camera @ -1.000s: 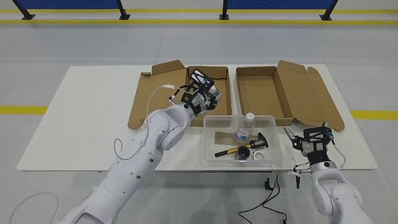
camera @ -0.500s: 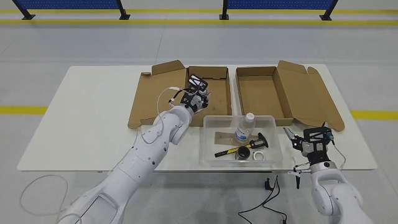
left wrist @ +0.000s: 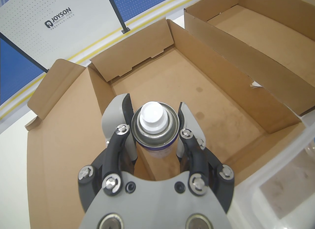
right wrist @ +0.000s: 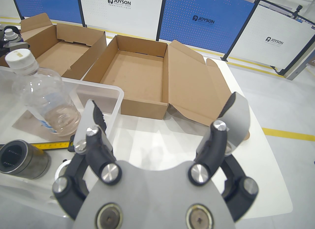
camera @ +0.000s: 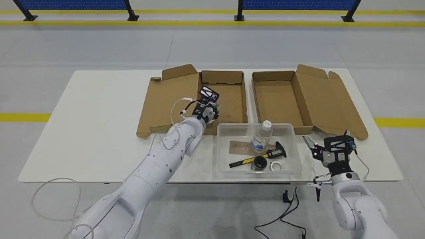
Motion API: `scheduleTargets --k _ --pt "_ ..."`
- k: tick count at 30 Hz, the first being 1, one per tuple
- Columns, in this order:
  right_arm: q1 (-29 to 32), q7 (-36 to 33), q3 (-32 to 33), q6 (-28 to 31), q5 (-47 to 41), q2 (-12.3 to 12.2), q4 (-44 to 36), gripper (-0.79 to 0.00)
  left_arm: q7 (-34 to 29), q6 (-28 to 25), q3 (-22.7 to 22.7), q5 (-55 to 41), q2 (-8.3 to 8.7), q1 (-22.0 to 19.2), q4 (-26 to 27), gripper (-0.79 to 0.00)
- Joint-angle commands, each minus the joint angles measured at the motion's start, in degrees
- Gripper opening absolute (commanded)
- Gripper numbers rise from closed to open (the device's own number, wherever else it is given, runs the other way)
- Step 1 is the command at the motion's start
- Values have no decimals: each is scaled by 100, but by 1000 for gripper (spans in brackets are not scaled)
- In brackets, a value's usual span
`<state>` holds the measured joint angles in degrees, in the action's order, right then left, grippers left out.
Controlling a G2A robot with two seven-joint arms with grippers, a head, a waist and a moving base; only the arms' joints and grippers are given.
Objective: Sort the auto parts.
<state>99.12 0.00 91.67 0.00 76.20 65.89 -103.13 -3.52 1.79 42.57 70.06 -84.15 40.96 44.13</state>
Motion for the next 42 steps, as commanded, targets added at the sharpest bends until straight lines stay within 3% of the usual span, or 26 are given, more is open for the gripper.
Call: scheduleTargets --k 1,2,4,5,6,14,19,28,38,42 --pt "0 0 0 0 0 0 0 0 21 -15 -7 -5 -35 -21 -86 -613" --pt "0 0 0 0 0 0 0 0 36 -15 -6 -9 -50 -33 -122 -591" --pt "0 0 0 0 0 0 0 0 54 -19 -3 -12 -80 -52 -186 -317" --pt "0 0 0 0 0 0 0 0 59 -14 2 -17 -94 -60 -216 -95" --pt "0 0 0 0 0 0 0 0 65 -16 4 -16 -107 -70 -241 0" --pt "0 0 0 0 0 0 0 0 16 -141 29 93 -182 -209 -353 0" --pt "0 0 0 0 0 0 0 0 -45 -52 106 238 -185 -265 -82 0" --pt "0 0 0 0 0 0 0 0 -728 -860 625 264 54 80 1436 0" --pt "0 0 0 0 0 0 0 0 -1978 -2552 1546 -255 495 1453 3794 0" --pt "0 0 0 0 0 0 0 0 -2379 -3025 1794 -611 614 1991 4473 0"
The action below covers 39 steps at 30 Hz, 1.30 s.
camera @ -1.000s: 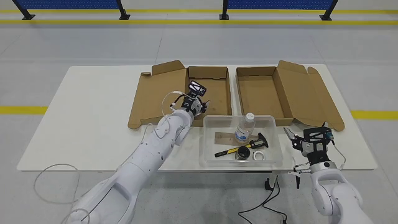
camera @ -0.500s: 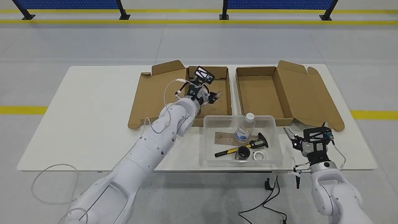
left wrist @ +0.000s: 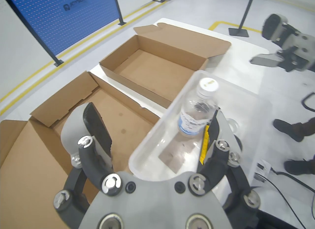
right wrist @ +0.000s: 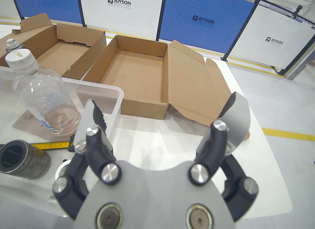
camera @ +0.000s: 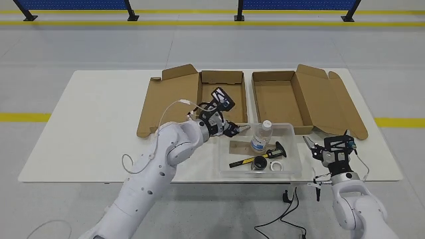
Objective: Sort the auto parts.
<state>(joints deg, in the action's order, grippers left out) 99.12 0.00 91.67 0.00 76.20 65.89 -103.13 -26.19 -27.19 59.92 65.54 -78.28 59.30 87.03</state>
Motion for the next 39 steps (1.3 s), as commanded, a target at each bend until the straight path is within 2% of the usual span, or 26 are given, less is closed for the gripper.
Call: scheduleTargets --k 1,5,8,15,23,29,39 --pt "0 0 0 0 0 0 0 0 -211 -224 105 -266 49 262 318 0" --pt "0 0 0 0 0 0 0 0 -505 -492 234 -816 114 594 677 0" --pt "0 0 0 0 0 0 0 0 -605 -607 239 -882 146 686 819 0" --pt "0 0 0 0 0 0 0 0 -140 -536 -136 -731 102 611 736 0" --pt "0 0 0 0 0 0 0 0 491 0 -762 -301 -56 215 235 0" --pt "0 0 0 0 0 0 0 0 973 601 -1184 -87 -244 -260 -395 0" --pt "0 0 0 0 0 0 0 0 1384 1230 -1756 -17 -574 -881 -1431 0"
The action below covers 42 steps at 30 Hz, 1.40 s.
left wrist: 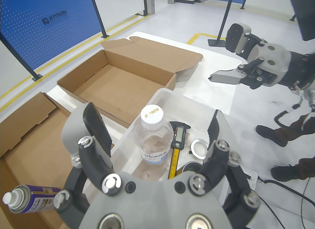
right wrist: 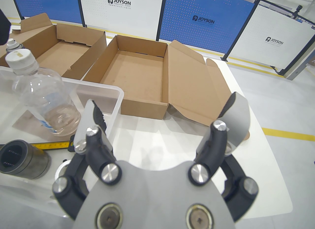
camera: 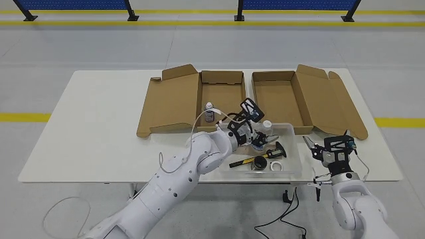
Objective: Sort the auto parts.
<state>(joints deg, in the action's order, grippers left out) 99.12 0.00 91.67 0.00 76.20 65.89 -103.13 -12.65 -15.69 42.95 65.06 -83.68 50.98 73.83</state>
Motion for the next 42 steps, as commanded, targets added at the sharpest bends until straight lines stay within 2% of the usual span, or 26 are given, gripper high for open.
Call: scheduleTargets --k 1,9,12,14,17,20,28,31,32,42 --pt "0 0 0 0 0 0 0 0 70 137 -108 60 -63 -86 -193 0" --pt "0 0 0 0 0 0 0 0 333 418 -352 221 -255 -298 -839 0" --pt "0 0 0 0 0 0 0 0 383 499 -380 247 -310 -360 -1032 -92" --pt "0 0 0 0 0 0 0 0 421 510 -389 263 -340 -398 -1135 -185" --pt "0 0 0 0 0 0 0 0 485 490 -380 286 -371 -433 -1256 -376" --pt "0 0 0 0 0 0 0 0 507 458 -346 307 -385 -439 -1294 -462" --pt "0 0 0 0 0 0 0 0 495 344 -220 375 -382 -362 -1189 -548" --pt "0 0 0 0 0 0 0 0 482 292 -171 439 -368 -307 -1107 -677" --pt "0 0 0 0 0 0 0 0 486 271 -153 472 -360 -288 -1076 -776" --pt "0 0 0 0 0 0 0 0 463 4 88 772 -254 -59 -694 -785"
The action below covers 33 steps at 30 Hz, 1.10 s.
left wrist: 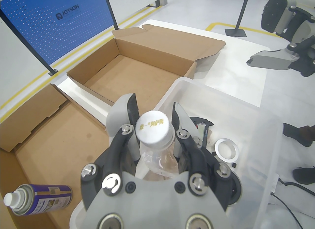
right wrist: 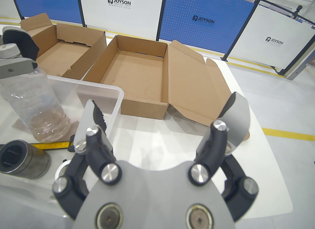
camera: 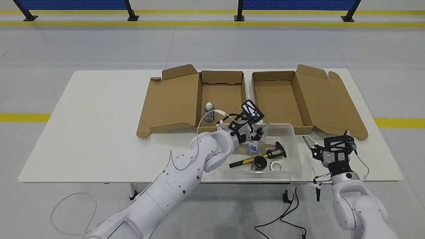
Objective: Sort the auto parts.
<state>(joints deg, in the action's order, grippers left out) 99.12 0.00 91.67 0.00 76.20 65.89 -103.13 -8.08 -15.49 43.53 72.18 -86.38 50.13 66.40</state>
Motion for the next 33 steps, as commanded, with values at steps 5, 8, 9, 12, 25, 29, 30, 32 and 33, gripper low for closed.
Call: scheduleTargets --k 5,8,9,12,25,29,30,32,33 --pt "0 0 0 0 0 0 0 0 -33 -122 191 193 74 114 284 -785" --pt "0 0 0 0 0 0 0 0 -102 -198 312 223 111 156 475 -785" --pt "0 0 0 0 0 0 0 0 -110 -224 346 271 126 168 540 -785" --pt "0 0 0 0 0 0 0 0 -157 -301 471 329 168 232 746 -785" --pt "0 0 0 0 0 0 0 0 -676 -928 1323 240 431 700 2153 -785" --pt "0 0 0 0 0 0 0 0 -959 -1206 1633 21 519 913 2692 -785" --pt "0 0 0 0 0 0 0 0 -1038 -1296 1699 -9 542 964 2830 -785" --pt "0 0 0 0 0 0 0 0 -1200 -1468 1834 -110 587 1084 3059 -785" --pt "0 0 0 0 0 0 0 0 -1295 -1566 1896 -139 611 1136 3174 -785"
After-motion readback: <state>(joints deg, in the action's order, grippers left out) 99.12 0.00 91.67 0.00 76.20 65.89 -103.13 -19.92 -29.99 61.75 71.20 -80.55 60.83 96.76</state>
